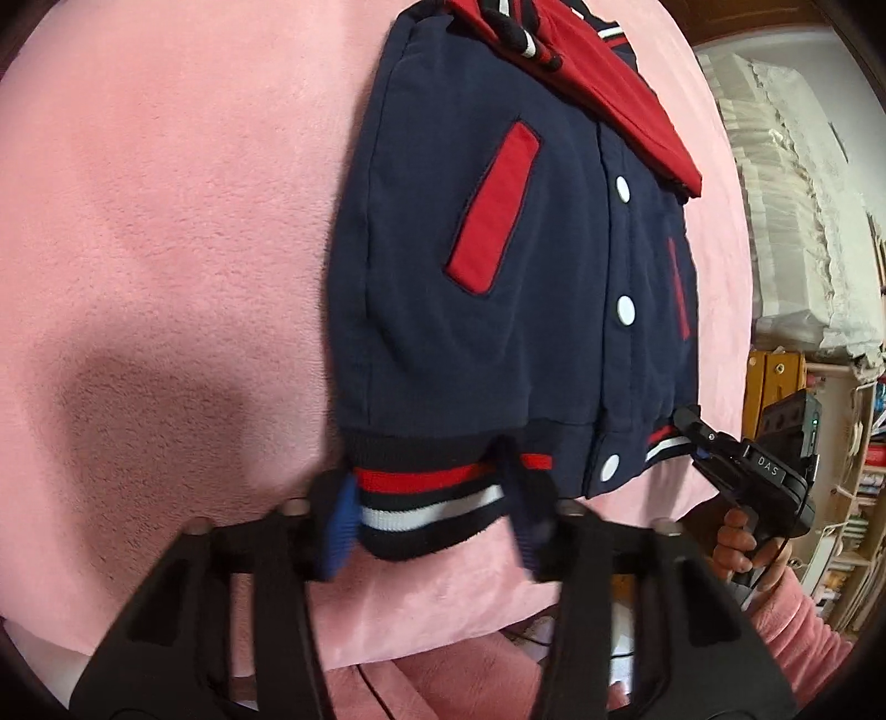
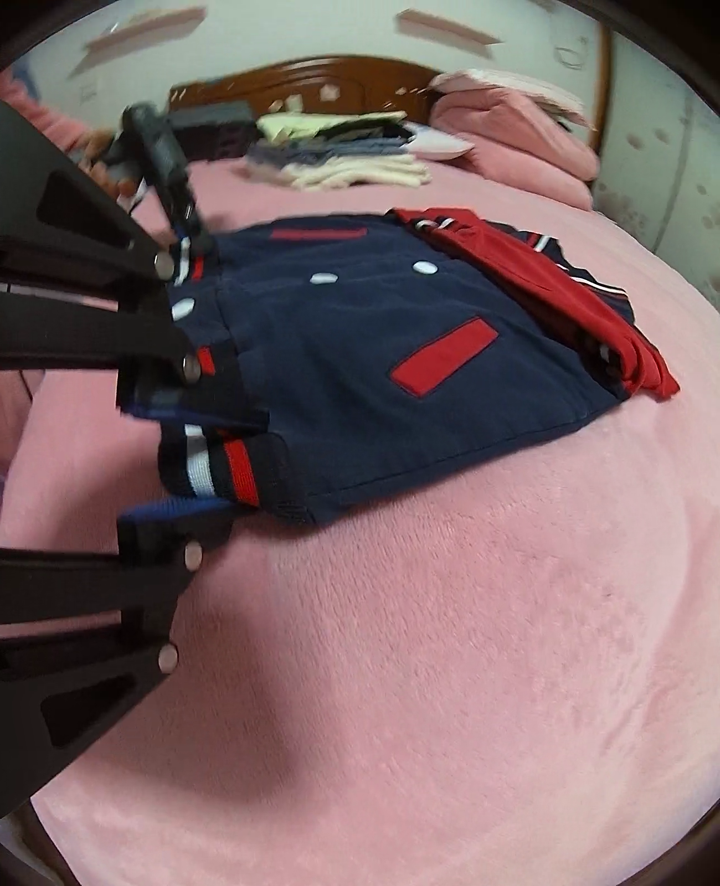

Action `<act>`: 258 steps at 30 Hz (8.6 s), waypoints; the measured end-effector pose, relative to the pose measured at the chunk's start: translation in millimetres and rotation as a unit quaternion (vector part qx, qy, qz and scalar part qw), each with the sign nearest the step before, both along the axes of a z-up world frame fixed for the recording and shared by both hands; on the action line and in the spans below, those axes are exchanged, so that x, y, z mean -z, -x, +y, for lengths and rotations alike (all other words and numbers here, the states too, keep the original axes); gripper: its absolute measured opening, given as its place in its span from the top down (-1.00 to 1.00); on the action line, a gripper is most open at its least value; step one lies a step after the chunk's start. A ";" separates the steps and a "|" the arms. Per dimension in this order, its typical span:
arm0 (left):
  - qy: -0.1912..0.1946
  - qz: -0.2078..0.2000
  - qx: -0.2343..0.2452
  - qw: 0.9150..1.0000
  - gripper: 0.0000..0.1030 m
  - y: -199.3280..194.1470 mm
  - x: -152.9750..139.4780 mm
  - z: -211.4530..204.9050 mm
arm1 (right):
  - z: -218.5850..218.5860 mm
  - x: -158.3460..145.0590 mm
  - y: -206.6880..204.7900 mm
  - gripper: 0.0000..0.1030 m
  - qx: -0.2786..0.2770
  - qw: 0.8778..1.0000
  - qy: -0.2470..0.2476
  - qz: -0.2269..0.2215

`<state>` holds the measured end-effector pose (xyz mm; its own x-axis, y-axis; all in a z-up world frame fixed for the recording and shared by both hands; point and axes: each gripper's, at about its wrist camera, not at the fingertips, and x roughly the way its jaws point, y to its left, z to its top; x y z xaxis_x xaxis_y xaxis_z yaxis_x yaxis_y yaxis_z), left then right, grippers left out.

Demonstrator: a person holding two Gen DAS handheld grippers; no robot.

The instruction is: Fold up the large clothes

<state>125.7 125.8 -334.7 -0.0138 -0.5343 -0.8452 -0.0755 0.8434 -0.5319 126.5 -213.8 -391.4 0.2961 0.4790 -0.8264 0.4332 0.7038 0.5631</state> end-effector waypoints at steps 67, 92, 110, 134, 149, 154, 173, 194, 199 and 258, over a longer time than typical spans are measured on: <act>-0.037 -0.056 -0.065 0.996 0.65 -252.2 -52.7 -70.9 | 20.3 -88.4 -356.5 0.77 -0.083 0.988 -0.024 -0.130; -0.138 -0.133 -0.111 0.975 0.70 -244.4 -62.0 -59.1 | -103.9 -68.8 -312.8 1.00 0.014 0.981 0.123 -0.147; -0.121 -0.093 -0.113 0.982 0.99 -189.9 -32.4 -82.3 | -9.6 -18.1 -275.1 1.00 -0.132 0.987 0.029 -0.088; -0.062 -0.056 -0.240 0.967 0.80 -146.6 -32.9 37.1 | -123.3 -57.9 -214.9 0.87 0.023 0.985 0.147 -0.086; -0.143 -0.067 -0.177 0.971 1.00 -119.7 -42.0 37.6 | -83.2 -57.5 -223.8 0.86 -0.025 0.986 0.147 -0.073; -0.223 -0.060 -0.169 0.958 0.97 -116.0 -43.6 26.1 | -62.9 -73.5 -230.7 0.86 -0.062 0.980 0.168 -0.088; -0.070 -0.024 -0.243 0.967 0.29 -53.4 -31.7 10.1 | 41.2 -34.8 -311.2 0.86 -0.157 0.976 0.146 -0.036; 0.036 -0.080 -0.394 0.915 0.28 -112.5 3.5 -7.3 | 40.6 -4.6 -333.2 0.86 -0.193 0.972 0.126 -0.035; -0.080 -0.157 -0.349 0.920 0.82 -120.3 -40.0 -41.7 | 35.3 0.8 -326.0 0.86 -0.179 0.976 0.119 -0.043; -0.201 -0.209 0.005 0.957 0.27 -127.9 -76.8 -197.9 | -153.5 -65.1 -231.4 0.85 -0.024 0.991 0.070 -0.111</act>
